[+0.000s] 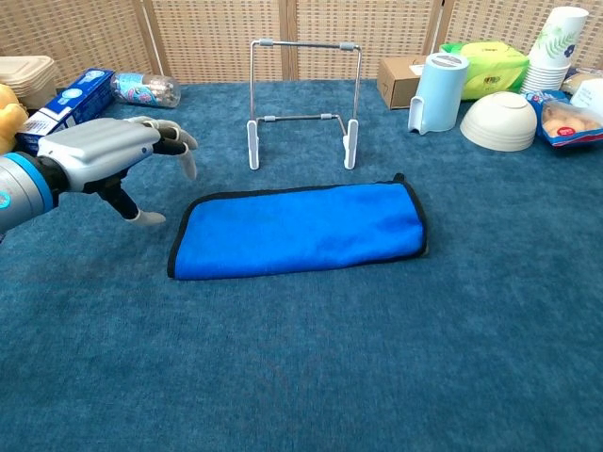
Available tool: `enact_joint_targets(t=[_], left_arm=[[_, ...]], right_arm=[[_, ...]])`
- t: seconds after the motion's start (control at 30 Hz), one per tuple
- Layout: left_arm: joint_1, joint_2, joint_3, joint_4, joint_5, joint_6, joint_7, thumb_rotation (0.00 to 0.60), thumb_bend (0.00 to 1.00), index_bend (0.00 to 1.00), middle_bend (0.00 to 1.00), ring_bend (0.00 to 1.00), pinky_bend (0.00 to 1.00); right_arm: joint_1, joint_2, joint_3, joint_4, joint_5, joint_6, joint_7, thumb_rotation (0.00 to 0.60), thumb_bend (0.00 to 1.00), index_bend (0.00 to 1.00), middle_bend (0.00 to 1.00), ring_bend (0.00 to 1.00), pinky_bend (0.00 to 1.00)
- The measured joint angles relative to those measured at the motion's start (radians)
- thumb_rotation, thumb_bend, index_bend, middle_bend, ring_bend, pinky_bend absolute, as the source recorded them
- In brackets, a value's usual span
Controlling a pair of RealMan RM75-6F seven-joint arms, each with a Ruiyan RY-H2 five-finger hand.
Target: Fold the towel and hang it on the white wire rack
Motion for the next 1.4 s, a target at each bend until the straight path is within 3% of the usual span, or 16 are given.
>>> enact_joint_targets(t=[0.83,1.4], left_arm=[[-0.054,-0.104,0.002,0.122,0.012,0.008,-0.036,0.6,0.33,0.34,0.14,0.0,0.0],[-0.064,-0.114,0.003,0.143,0.015,0.015,-0.089,0.6,0.33,0.36,0.15,0.0,0.0]], right_arm=[[-0.04,0.008,0.009,-0.001,-0.003,0.031,0.019,0.6,0.12,0.0,0.01,0.0,0.0],[-0.055,0.011,0.015,-0.009,-0.006,0.039,0.015,0.6,0.12,0.0,0.01,0.0,0.0]])
